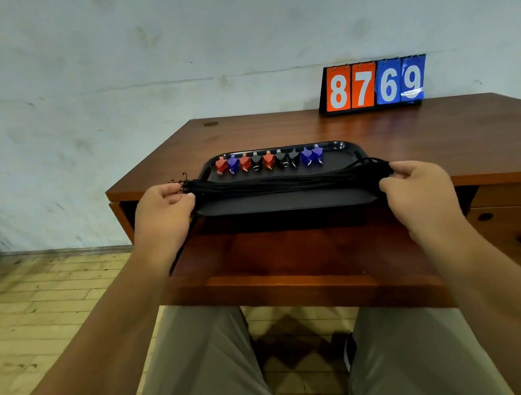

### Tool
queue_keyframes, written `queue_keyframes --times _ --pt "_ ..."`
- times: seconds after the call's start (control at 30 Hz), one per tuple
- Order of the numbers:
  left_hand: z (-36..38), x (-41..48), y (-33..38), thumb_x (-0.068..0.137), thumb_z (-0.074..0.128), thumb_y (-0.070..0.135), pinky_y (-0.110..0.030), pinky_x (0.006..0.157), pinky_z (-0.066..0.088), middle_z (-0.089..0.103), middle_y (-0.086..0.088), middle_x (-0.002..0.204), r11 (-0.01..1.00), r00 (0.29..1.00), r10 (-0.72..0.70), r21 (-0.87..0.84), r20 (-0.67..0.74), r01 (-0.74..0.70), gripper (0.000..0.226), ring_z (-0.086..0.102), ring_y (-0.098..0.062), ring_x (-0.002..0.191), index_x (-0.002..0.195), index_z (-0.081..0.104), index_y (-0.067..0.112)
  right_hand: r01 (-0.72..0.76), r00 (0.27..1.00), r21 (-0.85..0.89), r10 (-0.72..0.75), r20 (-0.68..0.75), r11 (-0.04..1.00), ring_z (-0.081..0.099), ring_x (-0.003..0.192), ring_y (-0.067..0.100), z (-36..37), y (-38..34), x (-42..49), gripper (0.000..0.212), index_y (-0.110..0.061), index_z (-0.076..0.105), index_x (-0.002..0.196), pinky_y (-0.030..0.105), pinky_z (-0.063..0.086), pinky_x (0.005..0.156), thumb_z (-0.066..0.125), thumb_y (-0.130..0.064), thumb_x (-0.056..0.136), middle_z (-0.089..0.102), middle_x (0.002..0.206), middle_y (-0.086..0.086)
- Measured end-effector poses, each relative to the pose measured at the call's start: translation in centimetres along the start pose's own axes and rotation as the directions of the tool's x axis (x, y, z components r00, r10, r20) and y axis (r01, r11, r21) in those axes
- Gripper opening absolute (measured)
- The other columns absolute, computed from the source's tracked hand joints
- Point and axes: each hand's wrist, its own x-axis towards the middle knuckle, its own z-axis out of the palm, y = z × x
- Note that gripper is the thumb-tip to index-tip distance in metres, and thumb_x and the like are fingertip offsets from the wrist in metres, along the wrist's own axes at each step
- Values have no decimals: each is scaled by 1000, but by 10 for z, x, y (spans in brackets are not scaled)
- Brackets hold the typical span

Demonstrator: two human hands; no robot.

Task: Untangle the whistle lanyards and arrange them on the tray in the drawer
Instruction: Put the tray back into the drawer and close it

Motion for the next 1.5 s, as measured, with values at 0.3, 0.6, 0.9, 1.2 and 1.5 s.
queue_keyframes --times 0.3,0.6,0.9,1.2,1.5 --pt "-52 -64 2 102 74 28 -40 97 63 77 6 114 999 999 29 -30 -15 -29 45 73 -13 105 145 65 19 27 999 40 -26 -22 999 60 98 5 -28 4 -74 52 -17 55 157 11 39 72 64 -14 106 66 126 -5" --pt "-83 -102 -10 102 74 24 -24 80 59 78 1 113 998 998 -9 -62 -65 5 41 74 -17 102 141 66 17 78 997 0 -77 21 997 62 109 9 -34 1 -112 52 -19 55 157 22 47 89 64 -16 107 68 137 -1" --pt "-80 -111 -32 100 75 24 -38 87 65 77 3 109 1000 995 -8 -16 -96 6 35 74 -13 99 134 68 18 52 998 -27 -51 40 998 60 118 11 -27 14 -130 53 -20 55 157 30 49 100 62 -11 106 68 137 -1" --pt "-76 -120 -53 101 74 25 -38 88 64 75 7 104 1000 995 -9 -27 -96 7 29 73 -16 98 129 69 19 71 994 -78 -65 85 994 57 127 13 -22 33 -136 50 -18 56 156 22 41 96 61 -13 107 66 142 0" --pt "-54 -85 -54 100 75 27 -20 72 51 76 10 98 982 994 87 161 72 -98 19 71 -7 92 116 66 24 44 995 -121 -33 93 992 57 135 19 2 50 -112 52 -16 50 160 24 40 104 56 -11 109 61 151 4"
